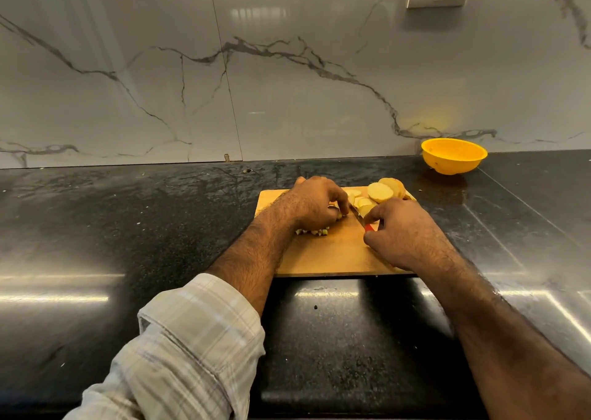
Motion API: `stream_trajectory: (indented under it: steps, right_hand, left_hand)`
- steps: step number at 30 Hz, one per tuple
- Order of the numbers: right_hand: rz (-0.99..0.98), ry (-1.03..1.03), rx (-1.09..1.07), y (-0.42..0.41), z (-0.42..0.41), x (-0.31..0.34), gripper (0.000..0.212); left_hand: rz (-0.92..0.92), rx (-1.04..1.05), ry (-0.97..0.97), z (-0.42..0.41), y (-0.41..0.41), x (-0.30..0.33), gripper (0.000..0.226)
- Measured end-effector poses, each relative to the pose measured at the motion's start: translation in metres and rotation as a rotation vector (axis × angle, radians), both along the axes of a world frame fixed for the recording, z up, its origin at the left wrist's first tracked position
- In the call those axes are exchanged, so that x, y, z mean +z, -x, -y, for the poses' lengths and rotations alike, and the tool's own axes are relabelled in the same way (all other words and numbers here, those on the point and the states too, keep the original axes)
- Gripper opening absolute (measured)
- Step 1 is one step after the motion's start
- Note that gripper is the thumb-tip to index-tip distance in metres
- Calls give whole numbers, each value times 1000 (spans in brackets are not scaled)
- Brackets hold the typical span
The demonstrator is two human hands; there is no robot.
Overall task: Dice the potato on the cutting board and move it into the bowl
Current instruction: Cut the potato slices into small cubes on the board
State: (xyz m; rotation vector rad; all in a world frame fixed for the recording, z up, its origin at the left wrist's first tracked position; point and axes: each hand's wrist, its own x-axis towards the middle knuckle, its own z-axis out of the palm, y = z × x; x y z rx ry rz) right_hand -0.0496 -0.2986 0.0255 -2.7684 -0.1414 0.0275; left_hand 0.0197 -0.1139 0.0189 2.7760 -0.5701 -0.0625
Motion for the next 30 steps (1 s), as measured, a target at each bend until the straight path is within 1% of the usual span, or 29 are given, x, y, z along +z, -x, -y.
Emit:
stream_trajectory:
  steps: [3,9,12,14,23,27,30]
  right_hand:
    - [-7,-5,-1,0,0,0,47]
    - [-11,2,11,-1,1,0,46]
    - [-13,-2,11,-1,2,0,45]
    - [-11,-1,11,-1,1,0,45]
    - [-4,6,16,0,1,0,43]
    - [-6,-18,31,1,-1,0,42]
    - [-8,-11,50,2,-2,-1,44]
  left_hand:
    - [6,2,-18,1,2,3,22]
    - [28,3,7,-1,6,7,23]
    - [43,2,29,-2,5,6,29]
    - [54,-12,7,-3,3,5,32]
    - [57,-49,-112,-4,-3,5,30]
    - [79,-24,-61,-12,-4,5,32]
    - [17,10,-43,-17,-3,7,29]
